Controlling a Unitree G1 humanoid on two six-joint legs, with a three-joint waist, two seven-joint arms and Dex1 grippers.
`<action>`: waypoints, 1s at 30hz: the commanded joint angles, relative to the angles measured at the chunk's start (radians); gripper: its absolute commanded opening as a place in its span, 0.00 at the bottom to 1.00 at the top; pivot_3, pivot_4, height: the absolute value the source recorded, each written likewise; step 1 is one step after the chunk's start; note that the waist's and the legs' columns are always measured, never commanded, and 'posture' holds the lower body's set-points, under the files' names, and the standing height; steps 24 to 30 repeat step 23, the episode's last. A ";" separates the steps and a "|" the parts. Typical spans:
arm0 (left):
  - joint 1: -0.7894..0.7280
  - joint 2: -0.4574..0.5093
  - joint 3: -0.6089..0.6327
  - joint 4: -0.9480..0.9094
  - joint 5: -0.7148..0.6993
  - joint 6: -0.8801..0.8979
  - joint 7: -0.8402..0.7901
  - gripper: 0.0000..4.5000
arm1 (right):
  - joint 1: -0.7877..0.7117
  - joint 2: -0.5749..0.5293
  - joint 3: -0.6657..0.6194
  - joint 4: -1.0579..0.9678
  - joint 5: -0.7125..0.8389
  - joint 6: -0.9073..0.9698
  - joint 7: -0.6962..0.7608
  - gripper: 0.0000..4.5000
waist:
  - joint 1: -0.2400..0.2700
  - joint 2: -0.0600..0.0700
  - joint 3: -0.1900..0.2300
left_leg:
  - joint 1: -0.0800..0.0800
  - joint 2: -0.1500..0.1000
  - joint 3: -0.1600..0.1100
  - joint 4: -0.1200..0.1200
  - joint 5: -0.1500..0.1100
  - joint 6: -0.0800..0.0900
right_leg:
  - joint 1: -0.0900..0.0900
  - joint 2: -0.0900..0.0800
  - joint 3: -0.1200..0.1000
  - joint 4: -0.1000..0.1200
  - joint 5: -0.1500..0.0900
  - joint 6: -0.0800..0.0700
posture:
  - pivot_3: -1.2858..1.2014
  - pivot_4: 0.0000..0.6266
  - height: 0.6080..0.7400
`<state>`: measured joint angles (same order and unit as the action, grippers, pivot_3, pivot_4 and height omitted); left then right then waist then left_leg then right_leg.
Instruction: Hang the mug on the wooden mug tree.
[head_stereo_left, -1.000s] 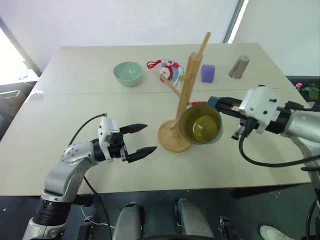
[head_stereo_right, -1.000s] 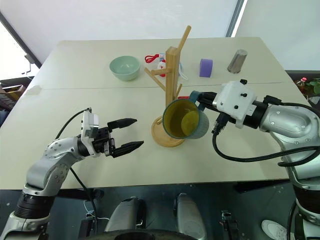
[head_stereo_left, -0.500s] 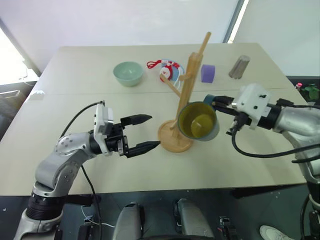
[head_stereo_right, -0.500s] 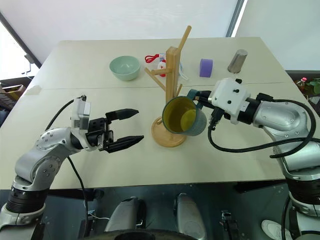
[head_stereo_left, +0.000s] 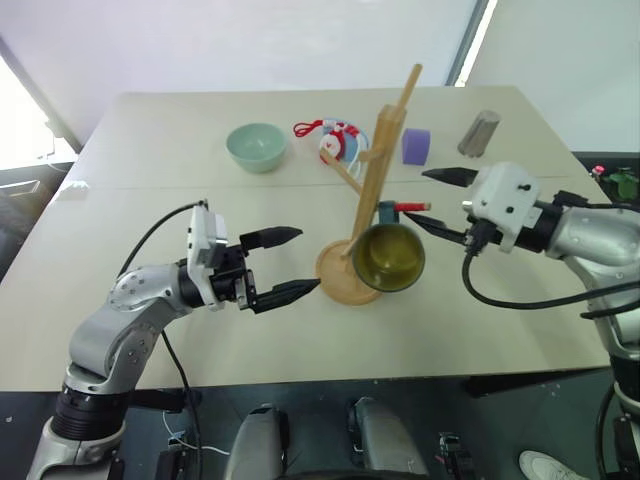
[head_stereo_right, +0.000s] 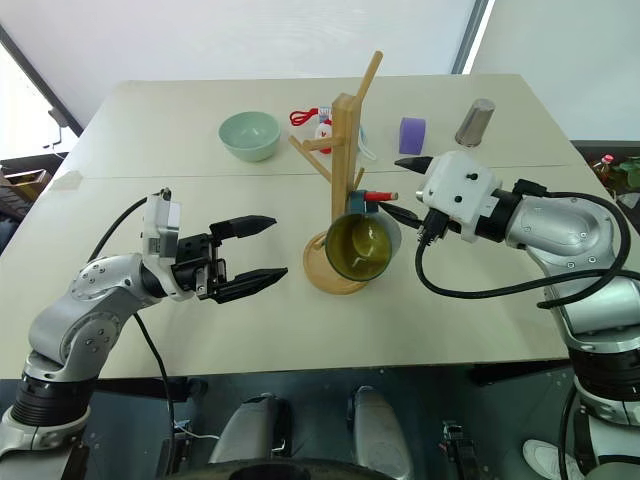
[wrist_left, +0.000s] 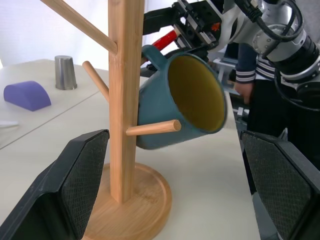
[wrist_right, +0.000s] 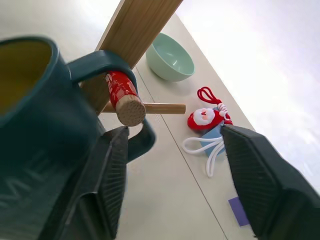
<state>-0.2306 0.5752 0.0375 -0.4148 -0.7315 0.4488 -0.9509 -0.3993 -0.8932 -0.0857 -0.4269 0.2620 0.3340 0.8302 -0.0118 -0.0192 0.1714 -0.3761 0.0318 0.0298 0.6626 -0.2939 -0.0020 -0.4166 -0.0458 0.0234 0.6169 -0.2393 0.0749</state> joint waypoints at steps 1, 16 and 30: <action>-0.010 -0.016 0.029 -0.011 -0.007 -0.015 0.028 1.00 | 0.011 -0.023 -0.099 -0.007 0.019 -0.008 -0.001 0.67 | 0.001 0.000 0.000 | 0.000 0.000 0.000 0.000 0.000 0.000 | 0.000 0.000 0.000 0.000 0.000 0.000 | 0.52 0.24 1.00; 0.137 -0.170 0.137 0.321 0.317 -0.249 0.402 1.00 | 0.359 0.397 -0.303 0.275 0.108 -0.173 -0.176 0.67 | -0.006 0.000 -0.001 | 0.003 0.000 0.000 0.000 0.000 0.000 | 0.003 0.000 0.000 0.001 0.000 0.000 | 0.52 0.24 1.00; 0.161 -0.202 0.157 0.357 0.359 -0.290 0.466 1.00 | 0.359 0.441 -0.265 0.359 0.099 -0.241 -0.190 0.67 | 0.000 0.000 -0.001 | 0.003 0.001 -0.001 0.000 0.000 0.000 | 0.002 -0.001 0.000 0.002 0.000 0.000 | 0.52 0.24 1.00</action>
